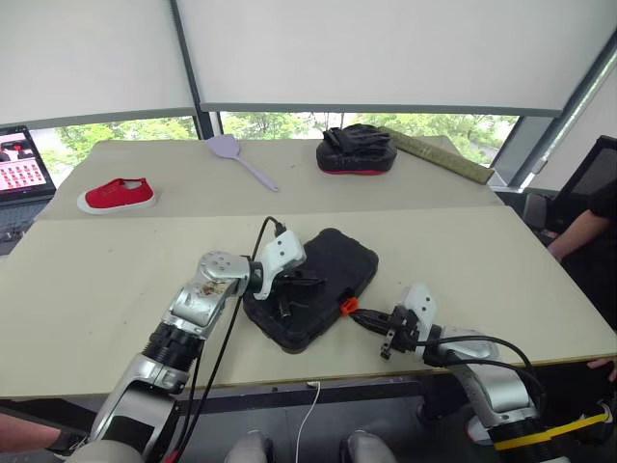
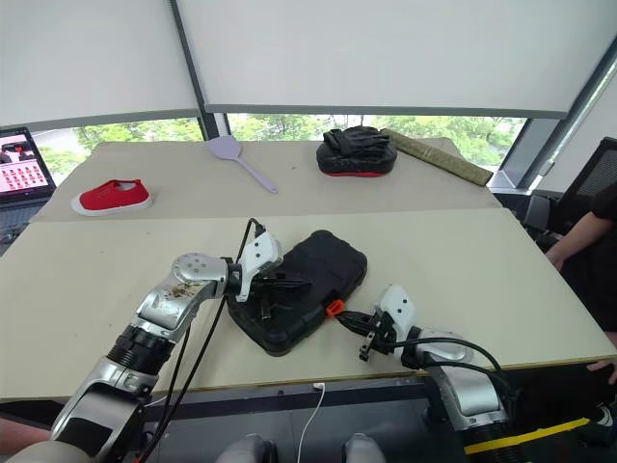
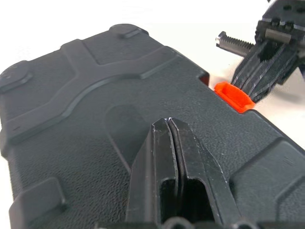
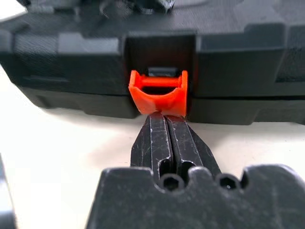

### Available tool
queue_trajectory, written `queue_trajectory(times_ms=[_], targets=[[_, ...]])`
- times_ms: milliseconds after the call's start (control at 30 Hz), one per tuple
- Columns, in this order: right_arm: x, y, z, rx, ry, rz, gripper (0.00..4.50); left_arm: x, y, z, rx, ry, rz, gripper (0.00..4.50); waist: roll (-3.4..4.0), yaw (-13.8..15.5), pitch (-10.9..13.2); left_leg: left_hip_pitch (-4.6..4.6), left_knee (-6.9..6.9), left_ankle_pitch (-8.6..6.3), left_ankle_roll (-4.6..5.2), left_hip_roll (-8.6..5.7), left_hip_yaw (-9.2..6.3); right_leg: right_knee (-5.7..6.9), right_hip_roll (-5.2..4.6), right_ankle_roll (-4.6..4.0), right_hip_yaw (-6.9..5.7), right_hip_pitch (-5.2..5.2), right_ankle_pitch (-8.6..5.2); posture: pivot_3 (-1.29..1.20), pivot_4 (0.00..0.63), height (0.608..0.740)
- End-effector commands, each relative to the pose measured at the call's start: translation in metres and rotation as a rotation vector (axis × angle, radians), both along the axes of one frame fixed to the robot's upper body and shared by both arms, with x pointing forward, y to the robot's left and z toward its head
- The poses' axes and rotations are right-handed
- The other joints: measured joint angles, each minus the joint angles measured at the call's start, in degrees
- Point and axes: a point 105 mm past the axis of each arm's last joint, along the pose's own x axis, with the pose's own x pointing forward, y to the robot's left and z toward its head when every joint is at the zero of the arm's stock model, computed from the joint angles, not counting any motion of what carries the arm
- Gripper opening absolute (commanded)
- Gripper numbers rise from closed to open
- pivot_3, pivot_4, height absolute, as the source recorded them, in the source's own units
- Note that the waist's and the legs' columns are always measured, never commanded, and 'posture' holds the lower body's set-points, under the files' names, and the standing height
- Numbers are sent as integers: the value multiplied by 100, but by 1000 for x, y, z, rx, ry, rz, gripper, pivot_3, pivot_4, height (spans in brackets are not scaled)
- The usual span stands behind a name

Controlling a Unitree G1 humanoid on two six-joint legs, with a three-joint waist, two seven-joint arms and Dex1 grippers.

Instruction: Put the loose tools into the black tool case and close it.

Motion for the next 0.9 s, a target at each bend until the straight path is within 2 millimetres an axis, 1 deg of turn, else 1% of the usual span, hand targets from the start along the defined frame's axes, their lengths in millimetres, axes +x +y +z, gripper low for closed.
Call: queue_trajectory(times_ms=[33, 133, 233, 267, 300, 333, 367, 400, 433, 500, 533, 567, 600, 700, 733, 767, 800, 900], targets=[[6, 12, 48, 84, -180, 42, 0, -18, 7, -58, 121, 216, -2, 91, 1, -12, -1, 12, -1, 0, 0, 0, -7, 0, 7, 0, 12, 5, 1, 0, 150, 740], [5, 13, 46, 94, -169, 49, 0, -14, 6, -53, 109, 200, 4, 91, 0, 7, -10, 31, -3, -1, 0, -1, -23, 0, 23, -12, 39, 11, 0, 0, 150, 740], [1, 11, 47, 96, -164, 55, 0, -10, 5, -46, 65, 163, 22, 91, 3, 45, -14, 29, -6, -2, -1, -2, -21, -5, 25, -22, 46, 10, -6, 0, 150, 740], [-2, 8, 49, 91, -169, 54, 0, -8, 5, -34, -10, 134, 29, 91, 3, 54, -14, 26, -6, -3, 0, -5, -20, -7, 25, -22, 51, 9, -7, 0, 150, 740], [-4, 2, 52, 89, -173, 46, 0, -6, 8, -19, -99, 117, 43, 330, 4, 60, -14, 25, -6, -5, 2, -6, -18, -9, 25, -21, 58, 7, -7, 0, 150, 740], [-6, -1, 55, 87, -176, 40, 0, -6, 11, -8, -158, 106, 52, 592, 5, 60, -14, 23, -6, -8, 4, -6, -16, -9, 23, -20, 66, 4, -7, 0, 150, 740], [-8, -8, 60, 79, -190, 32, 289, -8, 20, 5, -218, 71, 49, 776, 5, 51, -13, 19, -6, -12, 6, -7, -14, -9, 22, -19, 71, -1, -7, 0, 150, 740], [-11, -14, 63, 65, -199, 35, 577, -12, 29, 15, -252, 49, 34, 1128, 3, 33, -11, 18, -6, -17, 5, -5, -13, -9, 22, -12, 73, -3, -3, 0, 150, 740], [-13, -17, 65, 54, -204, 39, 712, -15, 34, 20, -269, 34, 21, 1482, 4, 15, -8, 16, -5, -19, 4, -4, -14, -9, 23, -2, 73, -6, 4, 0, 150, 740], [-17, -33, 69, -23, -257, 31, 1364, -20, 63, 34, -280, -31, 54, 2092, 5, -7, -1, 14, -6, -23, 1, -1, -13, -8, 28, -2, 77, -13, 4, 0, 150, 740], [-18, -41, 71, -56, -287, 19, 1757, -23, 77, 38, -266, -59, 78, 2555, 5, -11, 3, 14, -8, -25, -1, 4, -15, -9, 34, -3, 77, -15, 3, 0, 150, 740], [-19, -46, 72, -76, -306, 12, 2131, -25, 86, 40, -255, -75, 92, 2937, 4, -8, 8, 14, -12, -26, -2, 9, -16, -10, 42, -4, 77, -17, 1, 0, 150, 740], [-20, -54, 71, -101, -310, 9, 2417, -27, 99, 40, -221, -95, 120, 3278, 4, 7, 16, 15, -14, -26, -3, 11, -17, -11, 49, -5, 76, -18, 0, 0, 150, 740], [-27, -79, 59, -246, -312, 47, 3536, -32, 150, 30, -67, -146, 270, 4417, 6, 29, 20, 14, -20, -27, -5, 11, -14, -14, 48, -32, 74, -21, -17, 0, 150, 740], [-27, -86, 56, -267, -301, 45, 3601, -34, 164, 26, -14, -175, 313, 4468, 5, 39, 23, 14, -20, -27, -5, 11, -14, -15, 48, -32, 74, -21, -17, 0, 150, 740], [-26, -92, 55, -274, -294, 37, 4194, -38, 175, 22, 30, -194, 336, 4500, -2, 76, 28, 15, -25, -29, -8, 9, -10, -25, 41, -32, 75, -19, -18, 0, 150, 740], [-25, -99, 52, -294, -297, 32, 4424, -43, 185, 17, 65, -204, 360, 4500, -3, 88, 31, 15, -28, -29, -9, 6, -8, -31, 31, -31, 72, -21, -19, 0, 150, 740], [-25, -113, 42, -371, -310, 44, 4474, -59, 203, 1, 105, -186, 389, 4500, -6, 100, 35, 18, -39, -36, -20, 1, 4, -36, 4, -29, 71, -23, -18, 0, 150, 740]])
